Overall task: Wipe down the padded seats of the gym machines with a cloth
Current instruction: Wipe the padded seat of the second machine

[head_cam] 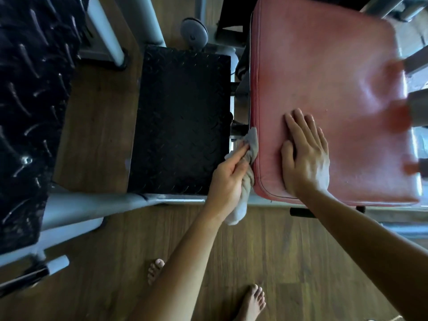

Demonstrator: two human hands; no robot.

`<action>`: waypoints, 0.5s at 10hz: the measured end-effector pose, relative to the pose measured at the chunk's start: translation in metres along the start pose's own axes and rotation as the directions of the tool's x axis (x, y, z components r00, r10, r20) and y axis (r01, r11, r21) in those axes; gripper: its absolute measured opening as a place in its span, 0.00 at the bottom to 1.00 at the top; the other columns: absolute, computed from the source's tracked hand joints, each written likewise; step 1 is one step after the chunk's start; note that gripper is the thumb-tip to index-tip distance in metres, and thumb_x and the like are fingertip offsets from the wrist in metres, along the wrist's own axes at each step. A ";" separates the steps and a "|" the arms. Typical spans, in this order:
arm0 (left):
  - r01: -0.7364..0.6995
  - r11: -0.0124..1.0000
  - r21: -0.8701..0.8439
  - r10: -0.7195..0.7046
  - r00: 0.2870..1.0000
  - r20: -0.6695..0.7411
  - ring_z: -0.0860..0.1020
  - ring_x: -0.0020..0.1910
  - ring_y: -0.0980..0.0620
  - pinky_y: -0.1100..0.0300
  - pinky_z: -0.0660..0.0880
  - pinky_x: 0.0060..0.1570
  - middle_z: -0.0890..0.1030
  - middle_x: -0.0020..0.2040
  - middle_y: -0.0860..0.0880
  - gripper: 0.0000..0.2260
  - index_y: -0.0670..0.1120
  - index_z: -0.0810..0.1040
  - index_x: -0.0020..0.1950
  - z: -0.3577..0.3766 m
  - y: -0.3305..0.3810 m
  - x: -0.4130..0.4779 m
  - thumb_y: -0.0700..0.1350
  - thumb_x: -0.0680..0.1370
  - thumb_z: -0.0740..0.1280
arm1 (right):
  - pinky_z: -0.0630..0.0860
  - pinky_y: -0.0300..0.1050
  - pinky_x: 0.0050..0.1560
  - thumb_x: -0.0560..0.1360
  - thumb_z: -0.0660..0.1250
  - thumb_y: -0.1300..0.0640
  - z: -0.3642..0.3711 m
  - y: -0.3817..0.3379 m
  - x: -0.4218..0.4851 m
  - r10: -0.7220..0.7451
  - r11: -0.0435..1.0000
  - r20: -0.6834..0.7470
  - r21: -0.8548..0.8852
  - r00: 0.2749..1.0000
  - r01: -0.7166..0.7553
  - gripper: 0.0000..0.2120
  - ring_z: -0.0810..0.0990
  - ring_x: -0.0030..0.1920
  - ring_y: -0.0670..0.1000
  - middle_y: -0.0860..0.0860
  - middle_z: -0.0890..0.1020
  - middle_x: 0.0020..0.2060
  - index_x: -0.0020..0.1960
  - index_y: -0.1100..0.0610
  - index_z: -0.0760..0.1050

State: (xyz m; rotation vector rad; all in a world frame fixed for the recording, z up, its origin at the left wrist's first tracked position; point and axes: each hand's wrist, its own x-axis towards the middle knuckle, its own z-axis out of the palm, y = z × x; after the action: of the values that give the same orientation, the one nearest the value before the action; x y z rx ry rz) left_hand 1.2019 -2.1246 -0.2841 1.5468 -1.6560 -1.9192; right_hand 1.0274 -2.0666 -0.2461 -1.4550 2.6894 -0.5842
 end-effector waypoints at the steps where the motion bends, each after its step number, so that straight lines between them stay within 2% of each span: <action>1: -0.345 0.930 0.126 0.346 0.938 0.015 0.73 0.69 0.64 0.68 0.68 0.69 0.73 0.72 0.52 0.18 0.42 0.70 0.75 -0.011 0.019 -0.004 0.38 0.86 0.56 | 0.52 0.49 0.80 0.80 0.54 0.54 0.001 0.001 0.000 0.001 1.000 -0.008 0.008 1.000 -0.001 0.26 0.56 0.80 0.51 0.48 0.64 0.79 0.78 0.49 0.65; 2: -0.264 0.964 -0.007 0.263 0.963 -0.048 0.78 0.65 0.54 0.59 0.73 0.69 0.79 0.67 0.46 0.17 0.43 0.72 0.74 -0.026 0.022 -0.020 0.40 0.86 0.57 | 0.52 0.49 0.80 0.81 0.54 0.53 -0.001 0.001 -0.001 0.011 0.999 -0.005 0.033 1.000 -0.011 0.25 0.56 0.80 0.51 0.47 0.64 0.79 0.78 0.49 0.65; 3: -0.274 0.960 -0.051 0.266 0.955 -0.135 0.80 0.62 0.52 0.51 0.74 0.68 0.82 0.63 0.46 0.16 0.45 0.74 0.72 -0.033 0.005 -0.037 0.43 0.85 0.58 | 0.52 0.50 0.80 0.81 0.53 0.53 -0.004 -0.001 -0.004 0.011 0.998 0.008 0.065 1.000 -0.012 0.25 0.56 0.80 0.51 0.47 0.64 0.79 0.78 0.49 0.65; 4: -0.220 0.967 -0.125 0.207 0.972 -0.110 0.80 0.62 0.55 0.55 0.73 0.69 0.83 0.62 0.48 0.16 0.45 0.75 0.71 -0.014 0.002 -0.059 0.42 0.85 0.58 | 0.51 0.50 0.81 0.81 0.53 0.53 -0.005 0.001 -0.007 0.013 0.995 0.018 0.095 1.000 -0.014 0.25 0.56 0.80 0.51 0.48 0.64 0.79 0.78 0.50 0.65; 5: -0.260 0.942 -0.214 0.241 0.964 -0.109 0.78 0.65 0.57 0.63 0.72 0.68 0.79 0.68 0.47 0.17 0.44 0.72 0.74 0.024 0.001 -0.069 0.40 0.85 0.58 | 0.50 0.49 0.81 0.82 0.55 0.54 -0.006 0.007 -0.008 -0.016 0.995 0.039 0.098 0.999 0.013 0.24 0.56 0.80 0.53 0.49 0.63 0.79 0.78 0.51 0.65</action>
State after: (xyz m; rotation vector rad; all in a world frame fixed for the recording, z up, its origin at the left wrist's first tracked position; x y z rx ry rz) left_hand 1.2138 -2.0630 -0.2475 1.2444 -1.4612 -1.8124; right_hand 1.0247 -2.0548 -0.2441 -1.4470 2.5835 -0.6704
